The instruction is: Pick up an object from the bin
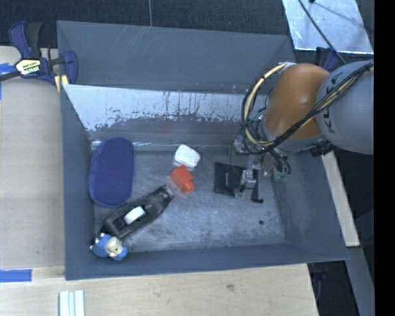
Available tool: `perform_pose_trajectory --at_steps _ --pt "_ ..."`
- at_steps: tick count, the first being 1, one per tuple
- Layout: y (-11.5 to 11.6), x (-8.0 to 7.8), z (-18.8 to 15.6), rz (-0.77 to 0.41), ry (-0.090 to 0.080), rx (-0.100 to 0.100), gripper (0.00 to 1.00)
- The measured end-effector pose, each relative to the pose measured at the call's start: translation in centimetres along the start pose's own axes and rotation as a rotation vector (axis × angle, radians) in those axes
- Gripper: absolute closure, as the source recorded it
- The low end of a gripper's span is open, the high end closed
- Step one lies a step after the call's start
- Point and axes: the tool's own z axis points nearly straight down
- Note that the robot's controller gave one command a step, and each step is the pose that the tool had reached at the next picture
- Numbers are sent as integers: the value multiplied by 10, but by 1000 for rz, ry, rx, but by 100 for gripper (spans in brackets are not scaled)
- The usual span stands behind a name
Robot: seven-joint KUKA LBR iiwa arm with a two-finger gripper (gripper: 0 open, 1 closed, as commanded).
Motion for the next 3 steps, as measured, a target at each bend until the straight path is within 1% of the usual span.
perform_pose_trajectory --at_steps 3 --pt "0 -2 -1 1 -6 0 0"
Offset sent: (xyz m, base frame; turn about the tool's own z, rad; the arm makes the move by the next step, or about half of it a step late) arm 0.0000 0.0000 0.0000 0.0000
